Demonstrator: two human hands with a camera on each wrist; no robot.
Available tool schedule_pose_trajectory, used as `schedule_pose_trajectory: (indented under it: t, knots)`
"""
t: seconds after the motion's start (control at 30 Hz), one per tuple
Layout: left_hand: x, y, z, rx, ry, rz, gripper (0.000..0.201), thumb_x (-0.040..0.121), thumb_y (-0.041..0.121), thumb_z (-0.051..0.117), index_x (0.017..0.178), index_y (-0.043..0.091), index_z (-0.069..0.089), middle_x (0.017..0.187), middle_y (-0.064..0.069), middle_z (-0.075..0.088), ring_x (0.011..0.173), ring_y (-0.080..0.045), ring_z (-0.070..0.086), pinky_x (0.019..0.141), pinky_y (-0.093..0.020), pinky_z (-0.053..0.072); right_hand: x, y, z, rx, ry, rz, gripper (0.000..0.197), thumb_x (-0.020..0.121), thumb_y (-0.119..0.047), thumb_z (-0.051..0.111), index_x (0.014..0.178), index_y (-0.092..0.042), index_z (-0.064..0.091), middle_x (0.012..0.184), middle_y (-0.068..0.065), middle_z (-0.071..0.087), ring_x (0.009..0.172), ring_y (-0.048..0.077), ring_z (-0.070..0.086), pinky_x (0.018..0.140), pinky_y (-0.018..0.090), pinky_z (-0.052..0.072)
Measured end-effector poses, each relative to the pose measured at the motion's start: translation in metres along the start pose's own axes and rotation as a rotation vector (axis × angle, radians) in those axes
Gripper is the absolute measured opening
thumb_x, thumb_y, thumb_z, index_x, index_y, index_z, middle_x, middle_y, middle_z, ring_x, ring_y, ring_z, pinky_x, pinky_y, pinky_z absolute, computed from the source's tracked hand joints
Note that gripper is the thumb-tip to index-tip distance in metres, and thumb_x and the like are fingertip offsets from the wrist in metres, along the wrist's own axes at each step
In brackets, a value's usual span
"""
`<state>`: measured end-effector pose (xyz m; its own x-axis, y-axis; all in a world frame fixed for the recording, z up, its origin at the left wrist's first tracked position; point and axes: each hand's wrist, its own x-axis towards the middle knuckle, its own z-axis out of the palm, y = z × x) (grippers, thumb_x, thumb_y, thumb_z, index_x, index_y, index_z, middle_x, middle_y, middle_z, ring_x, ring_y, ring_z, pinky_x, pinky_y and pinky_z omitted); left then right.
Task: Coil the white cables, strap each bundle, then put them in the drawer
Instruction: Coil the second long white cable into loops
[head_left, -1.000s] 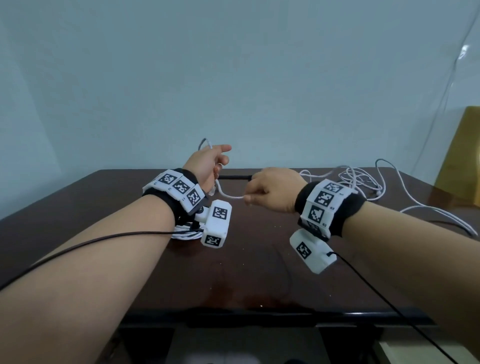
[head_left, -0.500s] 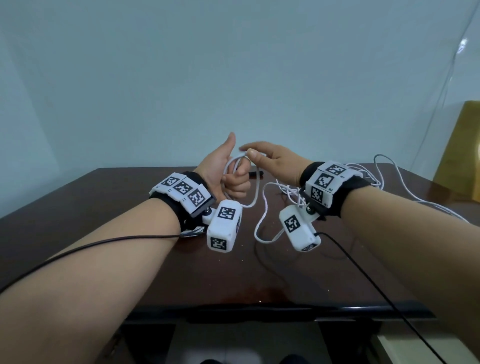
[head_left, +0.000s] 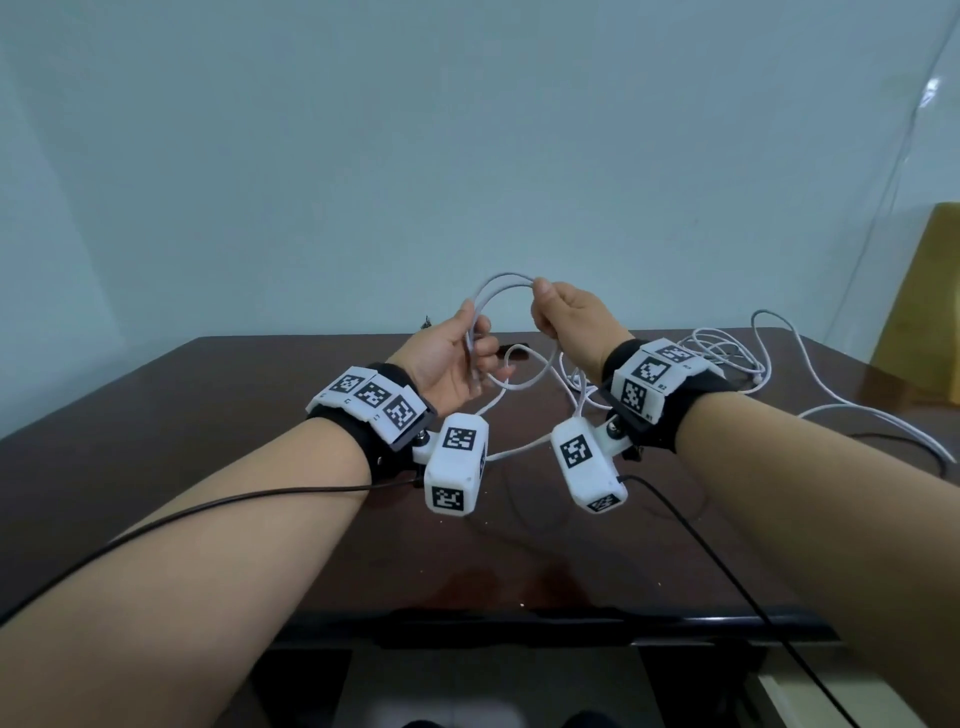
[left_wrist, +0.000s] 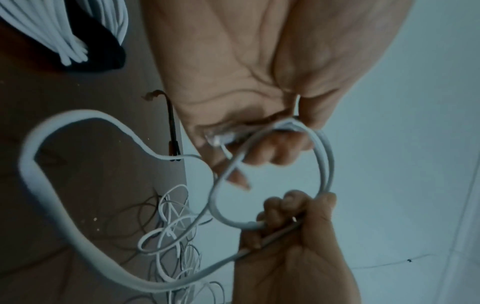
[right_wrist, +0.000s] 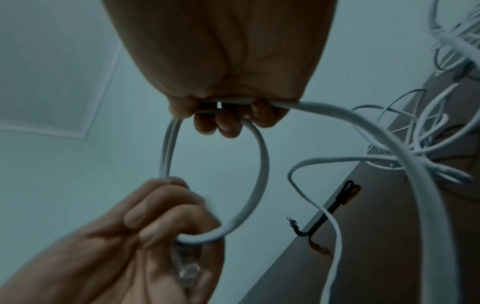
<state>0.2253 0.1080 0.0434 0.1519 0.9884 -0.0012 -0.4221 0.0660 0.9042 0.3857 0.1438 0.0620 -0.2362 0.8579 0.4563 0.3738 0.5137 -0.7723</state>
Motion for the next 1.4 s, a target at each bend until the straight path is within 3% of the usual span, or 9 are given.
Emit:
schedule_pose_trajectory:
  t: [0.17, 0.37, 0.53, 0.67, 0.87, 1.03, 1.13, 1.2, 1.4]
  knots:
    - [-0.002, 0.004, 0.002, -0.114, -0.030, 0.020, 0.036, 0.100, 0.036, 0.036, 0.075, 0.015, 0.050, 0.046, 0.007, 0.031, 0.039, -0.007, 0.028, 0.046, -0.017, 0.034, -0.006, 0.004, 0.003, 0.001, -0.105, 0.072, 0.038, 0.102, -0.037, 0.027, 0.100, -0.013, 0.056, 0.084, 0.001, 0.055, 0.068, 0.008, 0.047, 0.065, 0.021, 0.037]
    - [0.005, 0.009, -0.017, -0.147, 0.099, 0.132, 0.035, 0.103, 0.031, 0.033, 0.073, 0.017, 0.046, 0.041, 0.007, 0.030, 0.034, -0.007, 0.026, 0.040, -0.014, 0.031, -0.020, 0.017, -0.008, -0.337, -0.297, 0.115, 0.059, 0.096, -0.051, 0.036, 0.139, -0.010, 0.036, 0.136, 0.007, 0.048, 0.124, 0.024, 0.047, 0.097, 0.030, 0.034]
    - [0.002, 0.012, -0.025, -0.149, 0.208, 0.206, 0.036, 0.103, 0.031, 0.033, 0.073, 0.018, 0.046, 0.041, 0.007, 0.030, 0.034, -0.008, 0.025, 0.048, -0.020, 0.028, -0.031, 0.037, -0.015, -0.675, -0.548, 0.135, 0.072, 0.073, -0.067, 0.060, 0.129, -0.023, 0.047, 0.119, -0.003, 0.059, 0.114, 0.019, 0.056, 0.103, 0.040, 0.042]
    - [0.005, 0.012, -0.027, -0.144, 0.267, 0.253, 0.037, 0.104, 0.031, 0.032, 0.072, 0.018, 0.045, 0.041, 0.007, 0.032, 0.034, -0.008, 0.025, 0.054, -0.023, 0.029, -0.036, 0.040, -0.014, -0.720, -0.600, 0.077, 0.035, 0.082, -0.055, 0.061, 0.105, -0.030, 0.067, 0.096, -0.012, 0.061, 0.104, 0.014, 0.059, 0.098, 0.038, 0.045]
    - [0.005, 0.012, -0.024, -0.159, 0.267, 0.275, 0.037, 0.104, 0.031, 0.031, 0.072, 0.018, 0.044, 0.040, 0.007, 0.033, 0.034, -0.008, 0.026, 0.055, -0.022, 0.029, -0.037, 0.037, -0.003, -0.558, -0.333, -0.063, 0.010, 0.083, -0.030, 0.067, 0.083, -0.023, 0.061, 0.075, -0.012, 0.053, 0.078, 0.010, 0.052, 0.068, 0.021, 0.041]
    - [0.005, 0.018, -0.014, -0.166, 0.235, 0.284, 0.036, 0.104, 0.031, 0.032, 0.072, 0.018, 0.044, 0.042, 0.007, 0.034, 0.036, -0.008, 0.028, 0.055, -0.022, 0.030, -0.047, 0.034, 0.030, -0.669, -0.329, -0.369, 0.030, 0.080, -0.032, 0.067, 0.107, -0.020, 0.060, 0.108, -0.004, 0.055, 0.097, 0.016, 0.055, 0.083, 0.031, 0.046]
    - [0.005, 0.021, -0.010, -0.155, 0.205, 0.279, 0.036, 0.103, 0.032, 0.033, 0.072, 0.019, 0.045, 0.042, 0.007, 0.036, 0.037, -0.008, 0.029, 0.055, -0.023, 0.030, -0.040, 0.024, 0.046, -0.999, -0.564, -0.210, 0.042, 0.085, -0.018, 0.059, 0.126, -0.022, 0.054, 0.125, -0.001, 0.053, 0.114, 0.020, 0.053, 0.090, 0.037, 0.049]
    - [0.004, 0.022, -0.010, -0.138, 0.199, 0.286, 0.035, 0.103, 0.031, 0.033, 0.073, 0.019, 0.045, 0.043, 0.007, 0.036, 0.038, -0.008, 0.029, 0.055, -0.023, 0.030, -0.034, 0.018, 0.046, -1.160, -0.634, -0.161, 0.032, 0.088, -0.010, 0.054, 0.119, -0.016, 0.060, 0.118, 0.004, 0.059, 0.109, 0.026, 0.057, 0.086, 0.038, 0.051]
    - [0.005, 0.016, -0.021, 0.182, 0.159, 0.333, 0.031, 0.105, 0.024, 0.029, 0.078, 0.017, 0.043, 0.044, 0.009, 0.041, 0.041, -0.007, 0.030, 0.053, -0.025, 0.027, -0.032, -0.001, 0.030, -0.715, -0.466, -0.109, 0.013, 0.094, -0.024, 0.052, 0.090, -0.012, 0.057, 0.090, 0.006, 0.063, 0.078, 0.020, 0.056, 0.071, 0.027, 0.042]
